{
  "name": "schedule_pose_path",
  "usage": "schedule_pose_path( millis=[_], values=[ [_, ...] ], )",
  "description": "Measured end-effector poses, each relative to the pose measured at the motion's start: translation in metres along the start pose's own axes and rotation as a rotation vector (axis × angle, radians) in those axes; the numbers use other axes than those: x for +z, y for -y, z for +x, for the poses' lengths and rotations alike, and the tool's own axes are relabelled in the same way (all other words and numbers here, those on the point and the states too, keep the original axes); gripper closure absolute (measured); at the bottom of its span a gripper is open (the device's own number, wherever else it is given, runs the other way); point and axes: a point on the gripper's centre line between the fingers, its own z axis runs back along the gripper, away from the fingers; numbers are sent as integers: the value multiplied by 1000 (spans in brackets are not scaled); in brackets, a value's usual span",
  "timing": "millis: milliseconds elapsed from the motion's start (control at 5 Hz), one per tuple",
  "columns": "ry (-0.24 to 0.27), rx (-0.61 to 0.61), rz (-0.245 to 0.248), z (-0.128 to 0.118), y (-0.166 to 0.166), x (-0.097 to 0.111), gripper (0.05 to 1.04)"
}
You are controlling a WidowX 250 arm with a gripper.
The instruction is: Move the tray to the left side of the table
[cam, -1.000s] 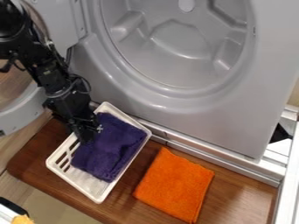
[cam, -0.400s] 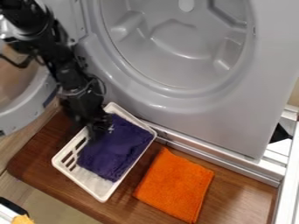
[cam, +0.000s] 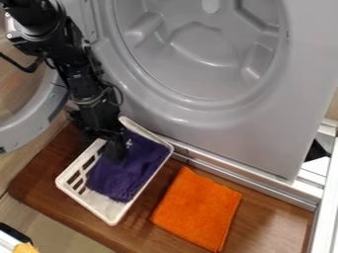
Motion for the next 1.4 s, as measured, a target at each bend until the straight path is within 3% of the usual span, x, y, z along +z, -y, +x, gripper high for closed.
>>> schedule_pose_path(
  millis=[200, 800, 1400],
  values=[
    [-17, -26, 20, 2, 8, 8, 79],
    [7, -54, 102, 7, 33, 60, 83],
    [34, -101, 100, 16, 51, 80, 83]
  ],
)
